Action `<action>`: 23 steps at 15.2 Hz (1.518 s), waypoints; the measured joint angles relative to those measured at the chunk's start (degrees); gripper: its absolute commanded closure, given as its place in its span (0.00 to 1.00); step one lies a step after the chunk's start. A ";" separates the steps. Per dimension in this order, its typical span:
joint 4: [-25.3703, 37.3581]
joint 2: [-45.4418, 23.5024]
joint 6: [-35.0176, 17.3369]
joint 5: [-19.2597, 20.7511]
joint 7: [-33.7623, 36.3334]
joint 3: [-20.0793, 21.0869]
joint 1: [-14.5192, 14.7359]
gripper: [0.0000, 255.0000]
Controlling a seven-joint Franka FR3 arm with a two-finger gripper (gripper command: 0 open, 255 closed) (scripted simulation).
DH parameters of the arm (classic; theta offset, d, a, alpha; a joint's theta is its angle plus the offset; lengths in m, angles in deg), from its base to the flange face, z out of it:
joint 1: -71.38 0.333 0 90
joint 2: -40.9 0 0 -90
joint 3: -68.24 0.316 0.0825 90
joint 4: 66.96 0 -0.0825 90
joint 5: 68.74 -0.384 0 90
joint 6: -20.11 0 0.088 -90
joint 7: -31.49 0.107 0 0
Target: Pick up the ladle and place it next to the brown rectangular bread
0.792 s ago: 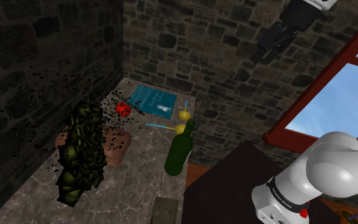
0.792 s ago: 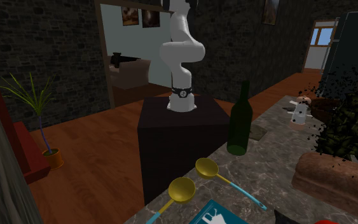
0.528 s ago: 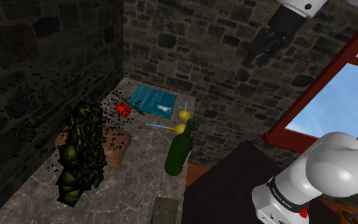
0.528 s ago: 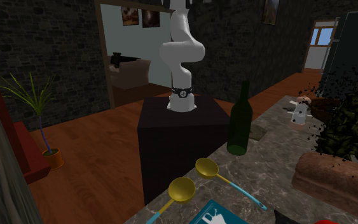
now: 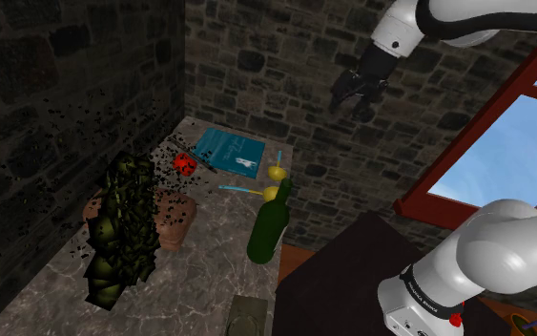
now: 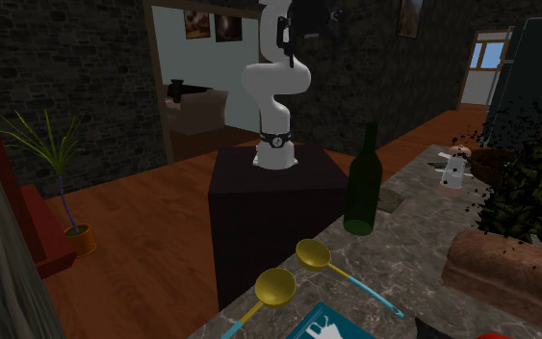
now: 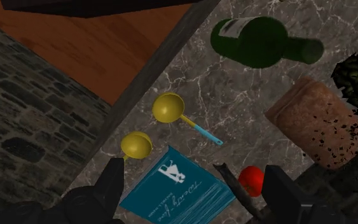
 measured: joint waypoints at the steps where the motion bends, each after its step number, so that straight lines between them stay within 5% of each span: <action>1: 0.24 -1.82 -1.41 0.01 0.16 -0.27 -0.45 0.00; 14: 3.25 -26.19 -20.53 -1.96 5.31 -1.35 -3.68 0.00; 23: 12.23 -45.63 -29.36 -4.73 7.28 -2.99 -5.51 0.00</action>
